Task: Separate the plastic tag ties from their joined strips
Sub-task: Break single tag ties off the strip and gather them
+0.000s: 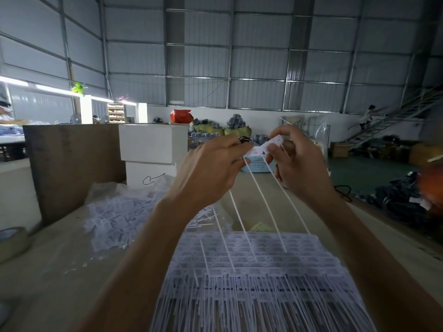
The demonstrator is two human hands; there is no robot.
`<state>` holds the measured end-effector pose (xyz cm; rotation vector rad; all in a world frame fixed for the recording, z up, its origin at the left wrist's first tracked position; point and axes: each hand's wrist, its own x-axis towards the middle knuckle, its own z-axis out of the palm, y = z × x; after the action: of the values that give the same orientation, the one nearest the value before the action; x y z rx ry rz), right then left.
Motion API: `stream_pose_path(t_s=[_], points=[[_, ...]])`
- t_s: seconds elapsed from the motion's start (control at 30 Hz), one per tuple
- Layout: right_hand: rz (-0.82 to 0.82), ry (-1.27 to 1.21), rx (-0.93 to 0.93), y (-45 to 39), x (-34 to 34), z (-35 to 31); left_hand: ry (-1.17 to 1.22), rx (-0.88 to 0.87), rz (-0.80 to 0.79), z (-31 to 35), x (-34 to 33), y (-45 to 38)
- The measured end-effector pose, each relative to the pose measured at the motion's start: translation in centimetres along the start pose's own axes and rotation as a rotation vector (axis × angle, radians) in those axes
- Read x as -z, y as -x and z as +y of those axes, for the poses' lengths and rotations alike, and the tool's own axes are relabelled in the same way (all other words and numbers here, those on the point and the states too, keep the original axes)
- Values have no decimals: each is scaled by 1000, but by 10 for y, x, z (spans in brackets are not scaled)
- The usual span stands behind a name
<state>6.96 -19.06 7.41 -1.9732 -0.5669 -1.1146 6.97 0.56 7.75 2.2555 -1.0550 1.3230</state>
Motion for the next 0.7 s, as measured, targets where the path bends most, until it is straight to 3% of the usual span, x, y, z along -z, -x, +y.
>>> stream_pose_path(t_s=[0.2,0.53,0.63,0.7], points=[[68,213,141,4,-7,0,-59,-29,-18,6,0,0],[105,252,177,3,-12,13,-103,-45,-46,11,-5,-2],[176,356,66,1,-3,28,-29,-89,-40,15,-1,-4],[164,170,-155,-4,15,39,25,-115,-13,18,3,-6]])
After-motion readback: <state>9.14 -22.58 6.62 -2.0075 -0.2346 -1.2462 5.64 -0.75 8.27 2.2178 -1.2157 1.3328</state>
